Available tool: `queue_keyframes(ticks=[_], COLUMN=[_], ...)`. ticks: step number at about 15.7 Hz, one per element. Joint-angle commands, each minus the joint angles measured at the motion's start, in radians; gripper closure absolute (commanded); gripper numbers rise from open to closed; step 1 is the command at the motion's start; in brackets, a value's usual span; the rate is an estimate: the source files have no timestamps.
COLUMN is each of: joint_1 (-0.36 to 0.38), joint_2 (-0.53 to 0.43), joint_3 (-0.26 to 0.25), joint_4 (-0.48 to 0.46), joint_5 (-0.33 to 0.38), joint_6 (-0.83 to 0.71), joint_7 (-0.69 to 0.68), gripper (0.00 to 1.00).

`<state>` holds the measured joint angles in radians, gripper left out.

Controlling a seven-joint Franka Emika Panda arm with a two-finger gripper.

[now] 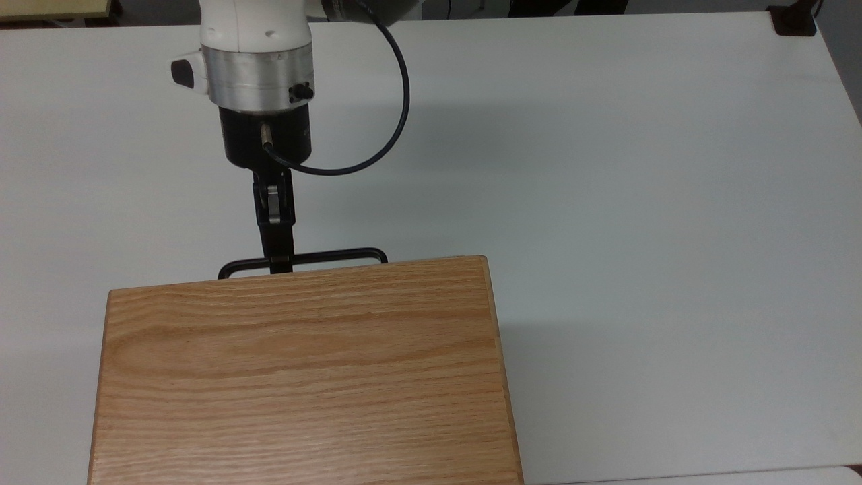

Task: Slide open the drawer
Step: 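Pull the gripped handle outward, sliding the upper drawer out of the cabinet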

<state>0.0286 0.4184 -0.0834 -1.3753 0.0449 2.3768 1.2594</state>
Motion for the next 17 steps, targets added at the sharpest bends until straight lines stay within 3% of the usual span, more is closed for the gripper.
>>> queue_keyframes(ticks=[1, 9, 17], joint_1=[0.011, 0.005, 0.002], joint_2=[-0.081, -0.142, -0.190], joint_3=[0.002, 0.004, 0.004], joint_4=[-0.065, -0.077, -0.093], joint_5=[-0.014, -0.003, -0.003], joint_6=[-0.115, -0.290, -0.445], joint_7=[-0.121, -0.250, -0.472], gripper=[0.95, 0.95, 0.95])
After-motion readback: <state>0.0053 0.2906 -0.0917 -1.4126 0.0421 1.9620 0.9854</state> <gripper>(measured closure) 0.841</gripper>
